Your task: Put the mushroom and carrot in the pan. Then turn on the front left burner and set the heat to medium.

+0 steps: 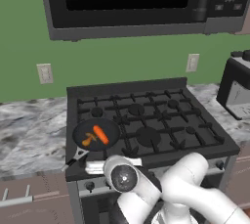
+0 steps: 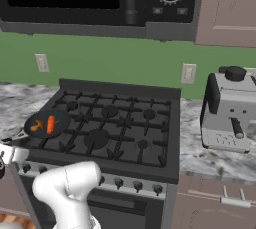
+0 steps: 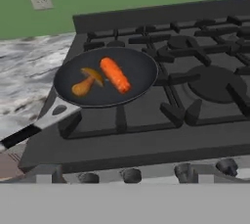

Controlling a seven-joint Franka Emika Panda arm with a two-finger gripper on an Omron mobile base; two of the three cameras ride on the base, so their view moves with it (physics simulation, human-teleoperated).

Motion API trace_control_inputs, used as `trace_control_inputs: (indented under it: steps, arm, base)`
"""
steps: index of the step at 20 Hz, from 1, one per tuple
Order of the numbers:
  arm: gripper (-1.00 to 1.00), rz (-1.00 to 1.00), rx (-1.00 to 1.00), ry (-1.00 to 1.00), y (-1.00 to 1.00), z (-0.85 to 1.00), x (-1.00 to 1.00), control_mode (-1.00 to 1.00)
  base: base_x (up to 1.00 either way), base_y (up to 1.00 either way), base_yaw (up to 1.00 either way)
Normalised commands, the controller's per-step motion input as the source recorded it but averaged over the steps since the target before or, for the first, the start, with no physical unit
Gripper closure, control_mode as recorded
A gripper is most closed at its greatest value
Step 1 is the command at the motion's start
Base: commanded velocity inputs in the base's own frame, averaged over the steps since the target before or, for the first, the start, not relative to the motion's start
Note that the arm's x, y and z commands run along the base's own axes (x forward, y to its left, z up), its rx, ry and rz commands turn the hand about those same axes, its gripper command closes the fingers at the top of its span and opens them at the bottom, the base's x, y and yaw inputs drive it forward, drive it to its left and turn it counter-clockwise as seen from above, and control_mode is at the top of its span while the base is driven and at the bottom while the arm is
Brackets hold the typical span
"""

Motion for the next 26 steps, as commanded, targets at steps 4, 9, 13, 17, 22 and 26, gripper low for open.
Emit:
trace_control_inputs:
  steps: [4,9,13,17,22,26]
  arm:
    - [-1.00,-0.07,0.06,-0.43,0.03,0.00,-0.49,-1.00]
    - [-1.00,-0.06,0.05,-0.40,0.02,-0.02,-0.40,-1.00]
    - [-1.00,-0.02,0.00,-0.30,0.00,-0.05,-0.36,-1.00]
    - [-1.00,0.00,0.00,-0.20,0.00,-0.05,-0.14,-1.00]
    - [-1.00,0.03,0.00,-0.07,0.01,-0.14,0.00,-1.00]
    - [-1.00,0.04,0.00,0.04,0.01,-0.15,0.05,-1.00]
  base:
    - [0.00,0.00,0.00]
    - [0.00,0.00,0.00]
    - [0.00,0.00,0.00]
    - [0.00,0.00,0.00]
    - [0.00,0.00,0.00]
    - [0.00,0.00,0.00]
